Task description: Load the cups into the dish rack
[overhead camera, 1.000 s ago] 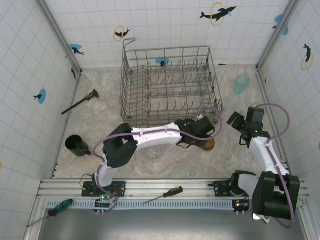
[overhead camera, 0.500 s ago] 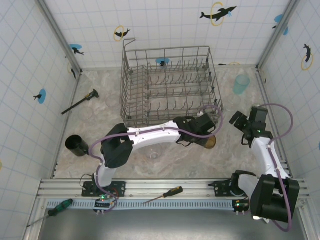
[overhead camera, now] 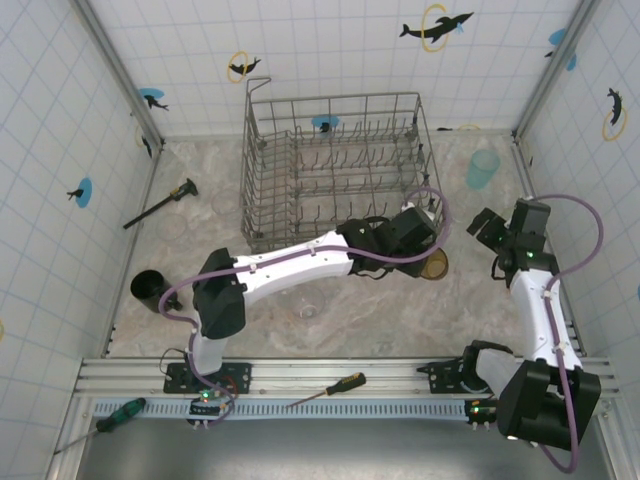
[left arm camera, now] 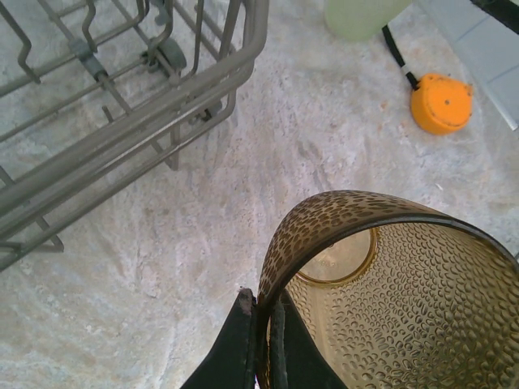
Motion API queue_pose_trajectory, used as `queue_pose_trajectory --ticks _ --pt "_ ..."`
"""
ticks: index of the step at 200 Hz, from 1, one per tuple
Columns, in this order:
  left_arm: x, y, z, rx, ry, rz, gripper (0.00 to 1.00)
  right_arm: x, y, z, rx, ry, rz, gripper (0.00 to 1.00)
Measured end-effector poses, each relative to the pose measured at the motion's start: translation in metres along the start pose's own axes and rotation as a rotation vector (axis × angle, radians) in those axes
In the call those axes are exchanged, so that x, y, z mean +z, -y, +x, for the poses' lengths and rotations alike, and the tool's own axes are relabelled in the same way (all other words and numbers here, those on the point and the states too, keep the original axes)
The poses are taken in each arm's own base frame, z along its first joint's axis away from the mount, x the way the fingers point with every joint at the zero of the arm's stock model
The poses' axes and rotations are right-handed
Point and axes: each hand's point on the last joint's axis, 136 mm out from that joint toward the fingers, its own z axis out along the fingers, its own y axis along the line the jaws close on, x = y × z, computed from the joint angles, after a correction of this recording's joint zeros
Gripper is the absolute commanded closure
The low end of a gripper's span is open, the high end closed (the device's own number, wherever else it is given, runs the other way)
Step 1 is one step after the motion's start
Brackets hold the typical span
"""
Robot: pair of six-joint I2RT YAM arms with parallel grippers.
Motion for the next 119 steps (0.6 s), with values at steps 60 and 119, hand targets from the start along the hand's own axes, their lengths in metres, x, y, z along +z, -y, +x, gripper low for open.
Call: queue_pose_trajectory --ticks 60,119 --pt "-0.03 -0.005 -0.032 0.0 0.074 0.023 1.0 -0.019 -0.021 -0.031 0.026 0.05 -0.057 0.0" --pt "-0.066 -0.027 -0.07 -0.03 0.167 0.046 1.0 -0.03 -0.043 -0.055 0.084 0.078 -0.141 0.0"
